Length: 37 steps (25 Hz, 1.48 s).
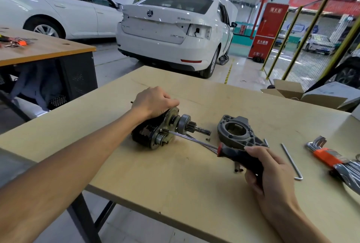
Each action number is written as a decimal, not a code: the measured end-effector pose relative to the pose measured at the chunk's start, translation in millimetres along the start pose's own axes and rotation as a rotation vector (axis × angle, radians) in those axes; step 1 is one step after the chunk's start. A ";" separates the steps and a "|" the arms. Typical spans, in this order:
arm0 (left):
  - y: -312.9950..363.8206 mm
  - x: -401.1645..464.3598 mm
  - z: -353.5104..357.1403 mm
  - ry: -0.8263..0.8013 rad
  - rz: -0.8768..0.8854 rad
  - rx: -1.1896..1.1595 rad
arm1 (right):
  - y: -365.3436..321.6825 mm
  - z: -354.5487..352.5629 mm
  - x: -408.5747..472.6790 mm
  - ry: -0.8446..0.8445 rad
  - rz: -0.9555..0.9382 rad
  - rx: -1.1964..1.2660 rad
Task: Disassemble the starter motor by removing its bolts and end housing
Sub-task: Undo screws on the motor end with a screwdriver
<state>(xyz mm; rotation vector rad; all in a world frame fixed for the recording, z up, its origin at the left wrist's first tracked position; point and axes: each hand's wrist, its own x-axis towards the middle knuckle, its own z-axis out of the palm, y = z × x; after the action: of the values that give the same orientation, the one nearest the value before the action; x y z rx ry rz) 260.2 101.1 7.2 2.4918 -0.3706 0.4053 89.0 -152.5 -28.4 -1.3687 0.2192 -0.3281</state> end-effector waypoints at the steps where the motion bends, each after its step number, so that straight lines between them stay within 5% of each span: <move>1: -0.5 0.0 0.1 0.004 0.002 -0.001 | 0.0 0.1 -0.4 0.006 0.005 0.000; 22: -1.7 -1.4 0.8 0.037 0.020 0.000 | -5.3 1.4 -6.1 0.032 0.025 -0.011; 29: -1.3 -1.6 1.8 0.058 0.023 -0.003 | -8.4 -2.9 -8.0 -0.075 0.041 -0.024; 37: 1.3 -1.8 1.4 0.062 0.014 -0.010 | -13.2 -5.0 -14.7 -0.094 0.061 -0.249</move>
<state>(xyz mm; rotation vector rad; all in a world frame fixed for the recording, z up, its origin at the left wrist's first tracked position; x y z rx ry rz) 258.4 99.5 6.1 2.4622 -0.3650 0.4843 72.3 -154.1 -17.0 -1.6157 0.2287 -0.1885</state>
